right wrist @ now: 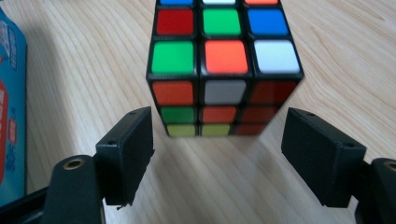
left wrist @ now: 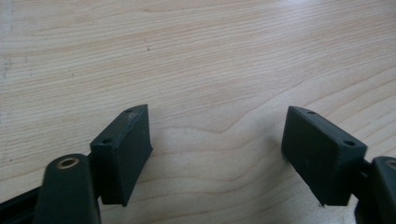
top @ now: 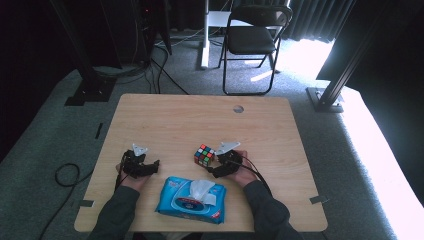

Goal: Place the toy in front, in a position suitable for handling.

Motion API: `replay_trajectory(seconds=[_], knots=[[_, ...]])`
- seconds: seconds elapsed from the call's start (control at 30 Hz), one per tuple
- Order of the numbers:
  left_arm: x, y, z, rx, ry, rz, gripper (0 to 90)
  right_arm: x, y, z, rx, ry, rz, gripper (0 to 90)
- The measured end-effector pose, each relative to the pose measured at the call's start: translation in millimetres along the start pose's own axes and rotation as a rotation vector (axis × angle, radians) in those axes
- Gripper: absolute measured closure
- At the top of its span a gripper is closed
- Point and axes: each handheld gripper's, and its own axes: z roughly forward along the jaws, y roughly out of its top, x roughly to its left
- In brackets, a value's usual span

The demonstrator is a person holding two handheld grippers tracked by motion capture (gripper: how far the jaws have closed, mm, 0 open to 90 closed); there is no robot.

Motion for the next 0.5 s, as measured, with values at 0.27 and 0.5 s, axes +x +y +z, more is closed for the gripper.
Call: replay_trajectory(seconds=[0.27, 0.5], knots=[[3.8, 1.4, -4.8, -0.013, -0.033, -0.027, 36.9, -5.0, -15.5, -6.1, 0.001, -0.020, 0.021, 25.6], [5.1, 2.9, -9.1, -0.033, -0.047, -0.038, 36.6, -8.1, -20.0, -5.5, -0.005, -0.031, 0.046, 25.8]])
